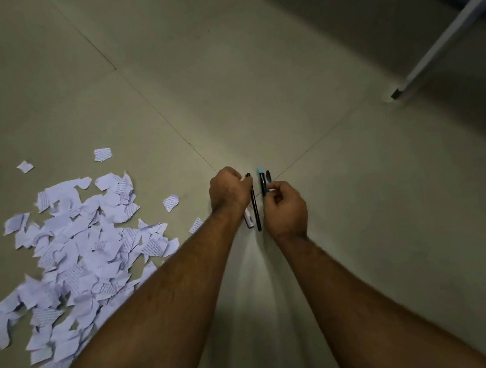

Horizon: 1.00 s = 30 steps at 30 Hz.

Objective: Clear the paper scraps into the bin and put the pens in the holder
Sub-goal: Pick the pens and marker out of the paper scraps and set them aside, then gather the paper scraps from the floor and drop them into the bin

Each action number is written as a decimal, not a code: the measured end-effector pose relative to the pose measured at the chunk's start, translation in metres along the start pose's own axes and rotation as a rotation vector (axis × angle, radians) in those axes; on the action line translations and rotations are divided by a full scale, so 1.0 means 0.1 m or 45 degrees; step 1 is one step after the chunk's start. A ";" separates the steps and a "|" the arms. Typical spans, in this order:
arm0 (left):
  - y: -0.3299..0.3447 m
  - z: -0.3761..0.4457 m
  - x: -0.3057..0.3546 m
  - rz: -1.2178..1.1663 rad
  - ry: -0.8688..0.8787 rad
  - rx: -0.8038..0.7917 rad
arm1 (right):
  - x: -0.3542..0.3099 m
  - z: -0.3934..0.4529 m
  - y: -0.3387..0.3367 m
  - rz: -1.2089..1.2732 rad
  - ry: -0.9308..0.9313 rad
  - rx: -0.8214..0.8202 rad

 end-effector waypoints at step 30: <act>-4.04 -1.79 -3.27 -2.023 -0.936 0.917 | -3.19 -2.69 1.68 0.546 -0.269 -1.525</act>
Point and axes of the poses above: each hand's wrist, its own z-axis towards the middle knuckle, its own y-axis out of the palm, x = y × z, the point moved 4 cm from there along z, towards the middle knuckle, and after that the axes turned 11 degrees about -y, right-handed, at the moved point
